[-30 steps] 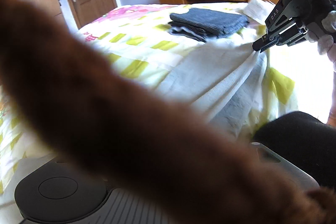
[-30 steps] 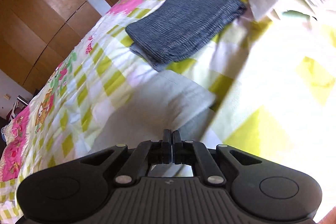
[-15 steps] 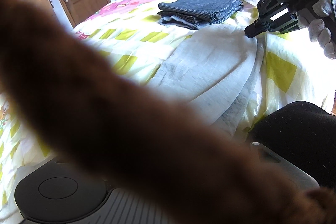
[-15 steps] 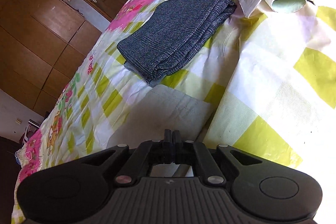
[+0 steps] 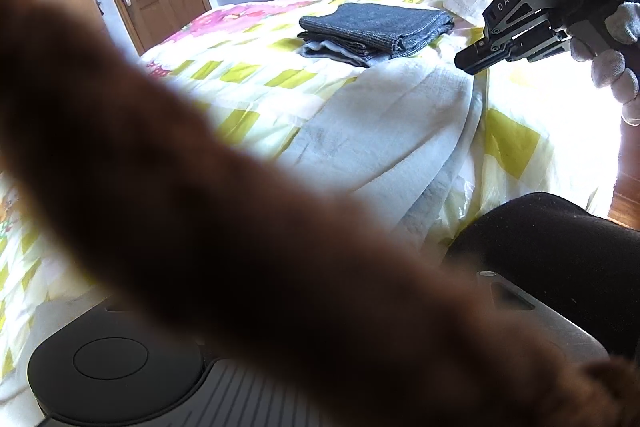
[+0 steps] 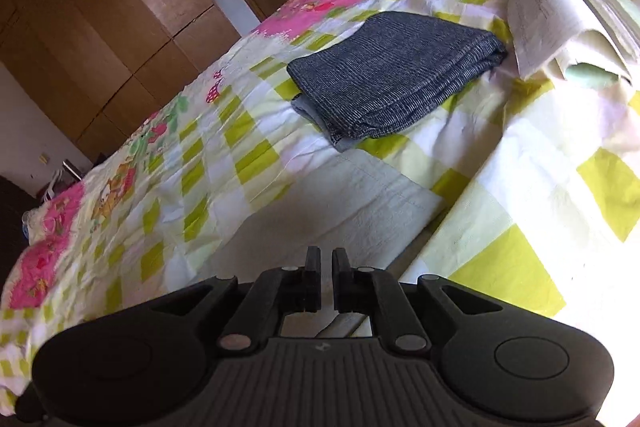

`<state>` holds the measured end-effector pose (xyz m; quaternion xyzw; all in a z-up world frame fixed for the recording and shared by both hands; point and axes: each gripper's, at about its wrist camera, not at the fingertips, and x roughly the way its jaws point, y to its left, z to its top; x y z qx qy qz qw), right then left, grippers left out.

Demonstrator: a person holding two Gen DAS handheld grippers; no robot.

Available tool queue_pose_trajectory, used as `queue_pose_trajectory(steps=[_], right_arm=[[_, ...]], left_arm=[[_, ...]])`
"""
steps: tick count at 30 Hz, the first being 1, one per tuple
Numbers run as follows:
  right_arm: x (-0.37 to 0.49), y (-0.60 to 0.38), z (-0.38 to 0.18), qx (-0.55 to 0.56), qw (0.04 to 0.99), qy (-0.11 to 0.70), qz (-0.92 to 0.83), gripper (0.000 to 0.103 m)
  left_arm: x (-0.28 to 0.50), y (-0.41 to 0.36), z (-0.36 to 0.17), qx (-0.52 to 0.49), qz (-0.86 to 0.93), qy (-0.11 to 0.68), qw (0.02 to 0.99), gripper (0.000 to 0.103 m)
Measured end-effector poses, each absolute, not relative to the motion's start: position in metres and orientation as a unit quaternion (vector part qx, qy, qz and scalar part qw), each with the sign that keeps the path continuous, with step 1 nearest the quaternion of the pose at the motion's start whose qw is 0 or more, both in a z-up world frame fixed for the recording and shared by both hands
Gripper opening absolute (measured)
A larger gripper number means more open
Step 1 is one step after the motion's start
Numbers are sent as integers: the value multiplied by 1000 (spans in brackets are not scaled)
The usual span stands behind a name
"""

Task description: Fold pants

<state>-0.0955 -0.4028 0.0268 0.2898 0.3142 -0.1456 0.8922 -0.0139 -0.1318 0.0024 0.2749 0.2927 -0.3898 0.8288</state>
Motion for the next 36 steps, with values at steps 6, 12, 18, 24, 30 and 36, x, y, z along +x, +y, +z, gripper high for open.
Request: queue_pose_trajectory(steps=[6, 12, 18, 24, 30, 36], right_arm=[[-89, -381, 56, 217, 922, 310, -86, 24], [-86, -338, 98, 221, 931, 285, 58, 24], [-95, -289, 129, 192, 940, 239, 150, 24], [-116, -282, 134, 210, 925, 212, 236, 24], [-135, -285, 149, 272, 897, 159, 309, 24], [-111, -277, 126, 110, 945, 248, 184, 24]], left_arm=[[-11, -93, 14, 271, -324, 291, 858, 68], [17, -78, 16, 260, -242, 291, 889, 68], [41, -87, 25, 191, -228, 320, 900, 71], [64, -64, 26, 78, -232, 375, 894, 72], [68, -59, 23, 146, -134, 338, 920, 78], [44, -47, 12, 202, -162, 345, 902, 78]])
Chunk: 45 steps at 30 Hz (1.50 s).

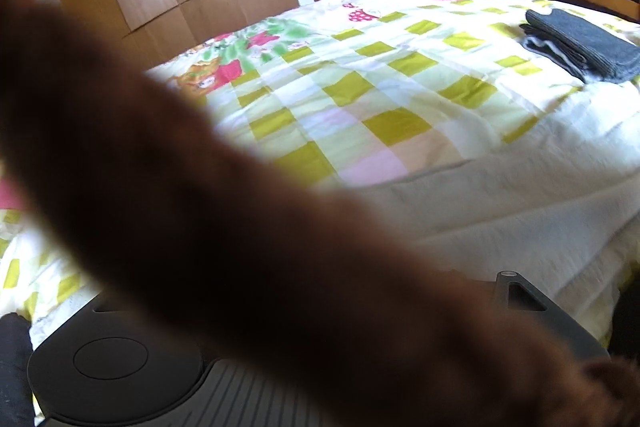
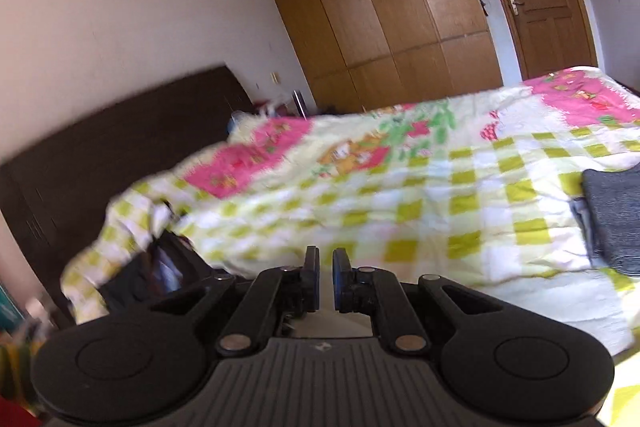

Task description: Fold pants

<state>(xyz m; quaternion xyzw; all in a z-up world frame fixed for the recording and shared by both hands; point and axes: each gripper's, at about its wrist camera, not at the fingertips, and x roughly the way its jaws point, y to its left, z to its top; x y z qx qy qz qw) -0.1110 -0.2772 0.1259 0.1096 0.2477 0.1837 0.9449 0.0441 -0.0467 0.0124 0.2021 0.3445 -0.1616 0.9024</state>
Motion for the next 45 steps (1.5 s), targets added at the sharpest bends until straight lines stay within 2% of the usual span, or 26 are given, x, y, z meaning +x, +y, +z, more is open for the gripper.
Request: queue_pose_trajectory(steps=[5, 8, 15, 18, 24, 30, 32, 34, 41, 45], right_arm=[[-83, -264, 70, -28, 923, 348, 160, 24], [-81, -257, 43, -96, 904, 374, 187, 24], [-69, -218, 15, -178, 864, 388, 269, 26], [-66, -202, 5, -224, 848, 385, 288, 34], [-55, -177, -11, -279, 831, 382, 291, 36], [-56, -182, 8, -249, 838, 376, 308, 37], [-55, -184, 13, -238, 844, 370, 307, 37], [-53, -180, 9, -254, 842, 368, 303, 37], [-48, -157, -17, -320, 824, 354, 306, 37], [-31, -156, -17, -294, 839, 361, 282, 37]], left_arm=[[16, -38, 2, 252, -173, 337, 891, 78], [5, -37, -2, 276, -200, 334, 879, 78], [-3, -42, -8, 336, -256, 319, 849, 77], [-6, -37, -3, 326, -283, 318, 844, 77], [-1, -44, -9, 328, -298, 316, 839, 77], [4, -45, -10, 333, -300, 308, 839, 77], [8, -46, -10, 326, -301, 313, 840, 73], [5, -45, -8, 322, -315, 314, 836, 70], [-2, -39, -8, 323, -322, 320, 830, 70], [1, -41, -10, 335, -320, 316, 828, 71]])
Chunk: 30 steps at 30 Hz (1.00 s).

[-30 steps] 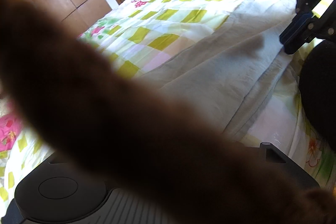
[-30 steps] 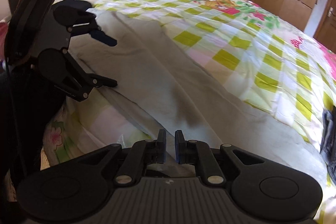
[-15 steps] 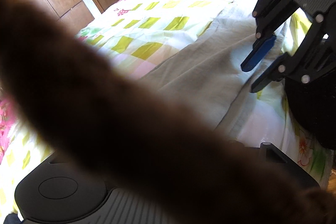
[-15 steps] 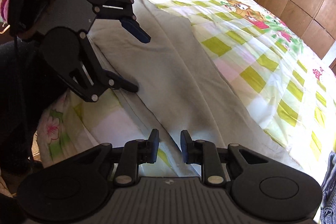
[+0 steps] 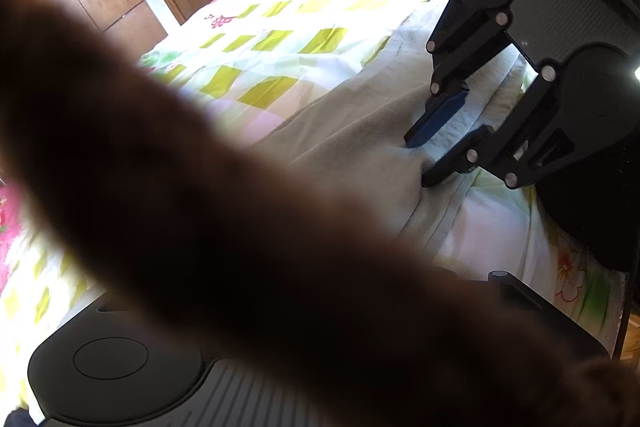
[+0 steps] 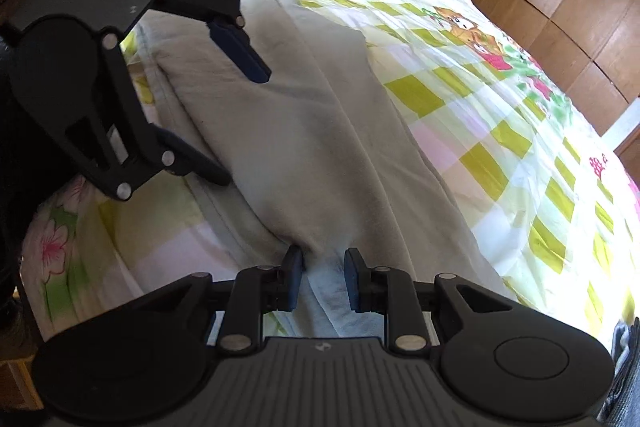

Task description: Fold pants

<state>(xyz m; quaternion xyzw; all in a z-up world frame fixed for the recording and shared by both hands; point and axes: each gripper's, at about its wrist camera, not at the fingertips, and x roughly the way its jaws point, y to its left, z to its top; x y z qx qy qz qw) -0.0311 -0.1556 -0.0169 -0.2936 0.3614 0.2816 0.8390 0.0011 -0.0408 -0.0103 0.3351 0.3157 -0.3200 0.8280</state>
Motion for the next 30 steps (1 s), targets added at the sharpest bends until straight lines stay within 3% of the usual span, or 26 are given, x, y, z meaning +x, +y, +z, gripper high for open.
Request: queue_pose_trajectory(steps=[1, 2, 3, 5, 8, 12, 18, 20, 23, 30], right_arm=[[-28, -157, -15, -279, 842, 368, 279, 30], [-26, -159, -11, -264, 844, 374, 279, 18], [-24, -162, -6, -249, 846, 378, 280, 18], [-26, -169, 7, -222, 856, 375, 279, 18], [-31, -177, 30, -186, 868, 366, 278, 18], [-51, -175, 44, -167, 865, 366, 300, 18], [-53, -159, -3, -187, 836, 424, 294, 19], [-51, -163, 0, -179, 843, 419, 287, 19], [-53, -186, 20, -126, 865, 406, 268, 23], [-62, -281, 33, 14, 909, 410, 79, 25]], left_arm=[[2, -41, -11, 336, -317, 315, 830, 72], [3, -41, -12, 338, -312, 313, 831, 69], [5, -40, -12, 337, -310, 313, 832, 66], [8, -35, -8, 312, -318, 324, 835, 36], [10, -26, 4, 286, -317, 328, 843, 22], [-5, -18, 17, 294, -333, 332, 832, 20], [-13, -21, -15, 315, -335, 370, 808, 20], [-12, -20, -11, 315, -329, 369, 810, 26], [-15, -15, 1, 309, -330, 360, 816, 31], [-17, -32, 20, 264, -359, 338, 829, 32]])
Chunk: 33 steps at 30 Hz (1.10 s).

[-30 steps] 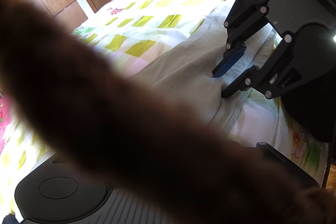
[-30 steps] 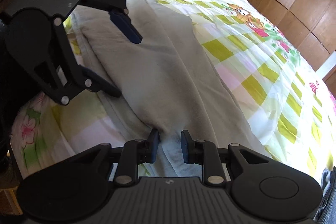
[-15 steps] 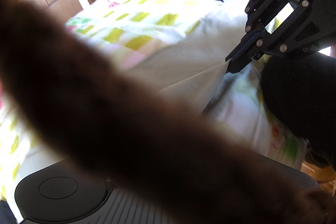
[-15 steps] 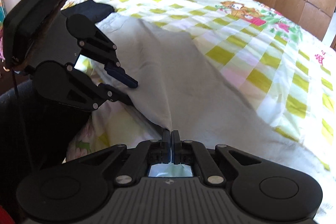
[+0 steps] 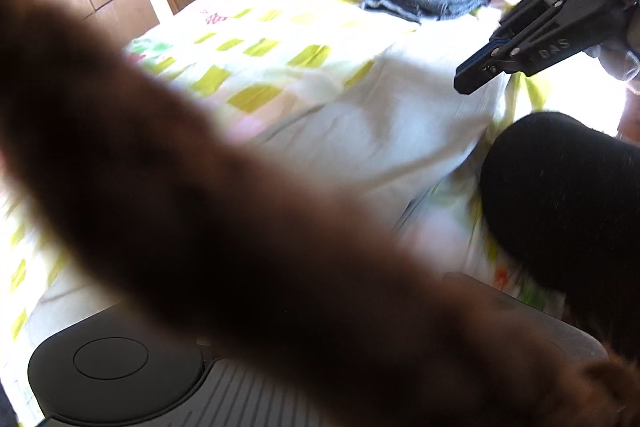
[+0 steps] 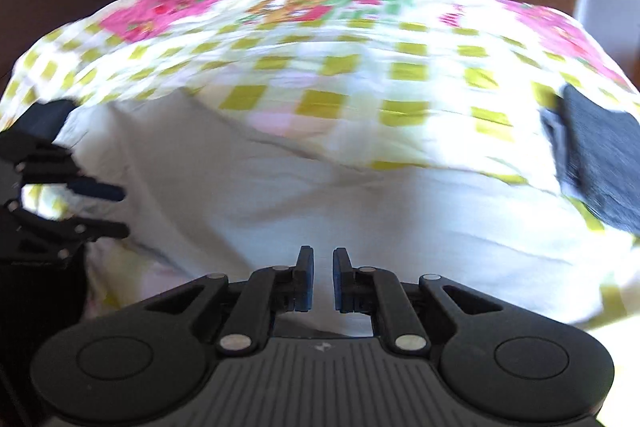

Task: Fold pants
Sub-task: 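Move the right gripper to the pants end near the denim stack and grasp it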

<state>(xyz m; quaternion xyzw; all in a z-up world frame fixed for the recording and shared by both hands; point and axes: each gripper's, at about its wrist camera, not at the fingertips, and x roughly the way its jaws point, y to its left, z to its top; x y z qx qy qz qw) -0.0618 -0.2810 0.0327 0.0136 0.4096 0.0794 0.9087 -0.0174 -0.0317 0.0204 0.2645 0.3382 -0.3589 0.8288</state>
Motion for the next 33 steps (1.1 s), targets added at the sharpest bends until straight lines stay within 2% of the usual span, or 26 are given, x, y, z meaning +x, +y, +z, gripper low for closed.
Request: queue_pose_trajectory(steps=[2, 8, 12, 15, 18, 20, 24, 30, 31, 32, 33], right_arm=[[-67, -315, 31, 71, 910, 408, 19, 25], [-77, -376, 15, 192, 885, 412, -102, 28], [-83, -400, 2, 280, 867, 398, -110, 28], [-84, -400, 9, 265, 883, 372, -109, 28], [-83, -401, 7, 241, 880, 386, -134, 30], [-87, -411, -1, 266, 866, 397, -148, 30], [-99, -434, -10, 343, 850, 368, -159, 30], [-91, -447, -15, 390, 840, 343, -157, 34], [-92, -448, -15, 397, 839, 338, -158, 32], [-93, -450, -15, 403, 837, 335, -159, 20], [-95, -451, -14, 412, 834, 331, -159, 20]], left_arm=[[-17, -46, 22, 258, -371, 329, 829, 37], [-16, -102, 17, 268, -418, 295, 817, 38], [-12, -129, 12, 271, -422, 285, 817, 38], [-9, -138, 9, 275, -422, 286, 815, 41], [-8, -142, 8, 281, -421, 284, 814, 44], [-7, -145, 9, 282, -424, 285, 812, 45], [-8, -155, 6, 287, -433, 284, 806, 45], [-13, -162, 7, 297, -438, 279, 801, 50], [-13, -162, 7, 298, -437, 279, 801, 50], [-13, -162, 7, 298, -437, 280, 801, 50], [-13, -162, 8, 299, -436, 280, 801, 50]])
